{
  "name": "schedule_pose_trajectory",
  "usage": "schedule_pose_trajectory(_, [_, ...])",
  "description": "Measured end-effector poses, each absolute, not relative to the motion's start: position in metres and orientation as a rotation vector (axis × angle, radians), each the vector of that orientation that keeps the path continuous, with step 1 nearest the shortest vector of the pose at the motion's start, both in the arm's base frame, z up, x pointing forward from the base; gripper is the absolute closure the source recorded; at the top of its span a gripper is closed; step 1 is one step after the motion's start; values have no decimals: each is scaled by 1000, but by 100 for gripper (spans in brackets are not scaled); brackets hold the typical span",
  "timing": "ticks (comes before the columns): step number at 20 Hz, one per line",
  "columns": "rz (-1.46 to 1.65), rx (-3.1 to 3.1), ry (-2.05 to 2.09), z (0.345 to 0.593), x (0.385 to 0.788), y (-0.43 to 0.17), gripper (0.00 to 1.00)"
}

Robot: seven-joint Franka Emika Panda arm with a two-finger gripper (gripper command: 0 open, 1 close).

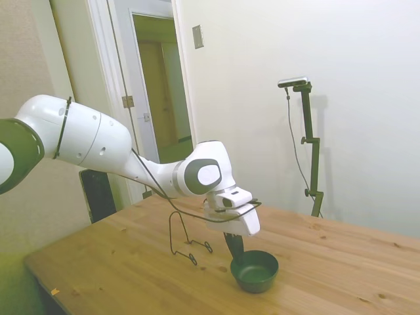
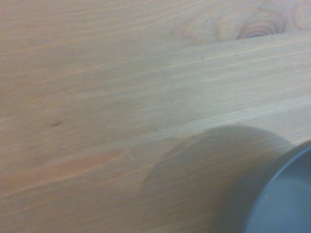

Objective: Load the bowl

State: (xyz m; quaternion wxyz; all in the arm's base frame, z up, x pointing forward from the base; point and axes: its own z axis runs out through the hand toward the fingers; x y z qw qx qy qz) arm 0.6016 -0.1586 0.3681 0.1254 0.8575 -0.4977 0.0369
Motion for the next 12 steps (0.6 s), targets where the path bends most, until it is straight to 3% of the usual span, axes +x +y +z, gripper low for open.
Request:
schedule_pose_trajectory(8, [102, 2529, -1456, 382, 598, -146, 100])
schedule_pose_trajectory(12, [94, 2621, -1456, 409, 590, -124, 100])
